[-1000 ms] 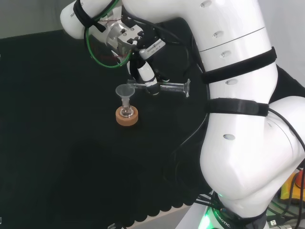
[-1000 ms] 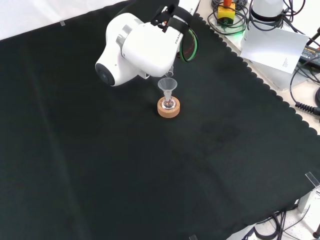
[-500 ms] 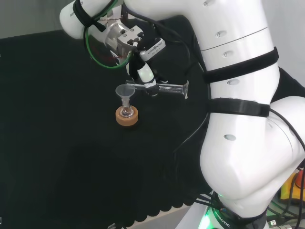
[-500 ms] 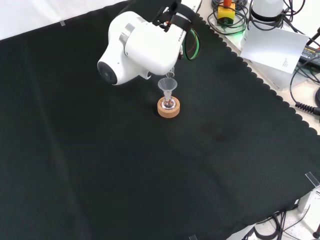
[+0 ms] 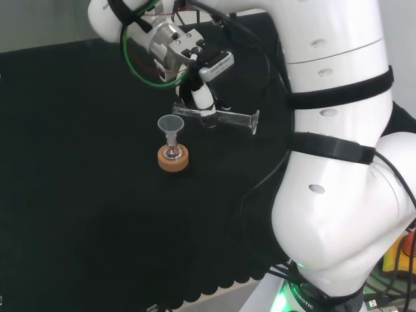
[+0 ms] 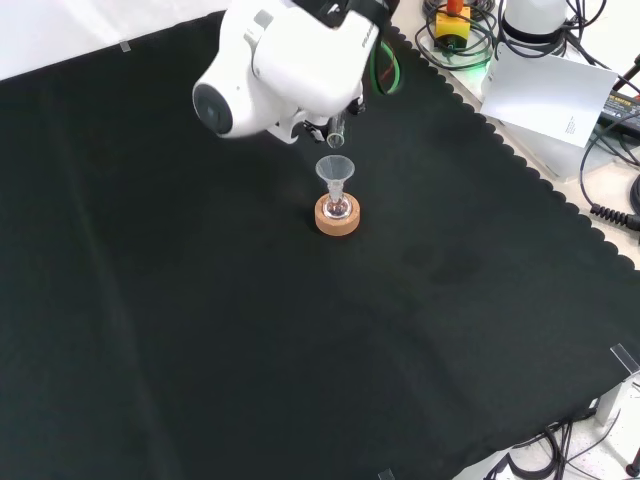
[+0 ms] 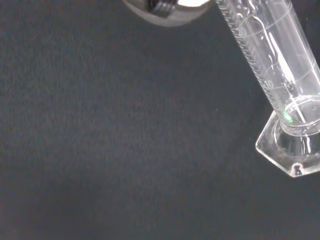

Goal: Pour the water from the graduated cylinder into the round-bottom flask.

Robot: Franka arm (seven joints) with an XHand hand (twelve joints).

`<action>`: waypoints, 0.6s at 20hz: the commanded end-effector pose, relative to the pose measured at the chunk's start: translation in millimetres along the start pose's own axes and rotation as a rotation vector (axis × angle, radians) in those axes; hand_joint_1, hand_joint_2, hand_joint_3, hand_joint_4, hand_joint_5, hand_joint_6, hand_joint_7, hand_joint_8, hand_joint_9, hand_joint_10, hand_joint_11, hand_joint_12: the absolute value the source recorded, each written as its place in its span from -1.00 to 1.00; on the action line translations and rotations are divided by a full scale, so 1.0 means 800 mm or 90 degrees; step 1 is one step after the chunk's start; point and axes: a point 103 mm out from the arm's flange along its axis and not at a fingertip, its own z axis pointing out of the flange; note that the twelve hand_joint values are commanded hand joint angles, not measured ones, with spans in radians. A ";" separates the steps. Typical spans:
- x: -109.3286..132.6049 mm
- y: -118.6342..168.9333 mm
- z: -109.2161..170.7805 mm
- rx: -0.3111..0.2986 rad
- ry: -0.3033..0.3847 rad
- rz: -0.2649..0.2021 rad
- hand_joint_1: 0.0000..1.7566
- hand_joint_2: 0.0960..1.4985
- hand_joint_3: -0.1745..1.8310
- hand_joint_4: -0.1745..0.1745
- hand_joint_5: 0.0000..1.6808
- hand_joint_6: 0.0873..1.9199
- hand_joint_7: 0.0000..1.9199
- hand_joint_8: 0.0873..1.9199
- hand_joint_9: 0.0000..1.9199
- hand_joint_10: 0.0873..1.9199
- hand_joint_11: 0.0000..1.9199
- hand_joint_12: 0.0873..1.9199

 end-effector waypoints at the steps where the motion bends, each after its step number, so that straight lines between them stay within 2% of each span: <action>1: -0.022 -0.005 0.011 -0.096 0.059 -0.039 0.44 0.44 -0.83 -1.00 0.16 -0.01 0.07 -0.03 0.59 -1.00 0.29 -0.31; 7: -0.036 -0.009 0.016 -0.173 0.102 -0.065 0.44 0.44 -0.83 -1.00 0.16 -0.01 0.07 -0.03 0.59 -1.00 0.29 -0.31; 12: -0.041 -0.012 0.017 -0.216 0.114 -0.080 0.44 0.44 -0.83 -1.00 0.16 -0.02 0.07 -0.03 0.59 -1.00 0.28 -0.31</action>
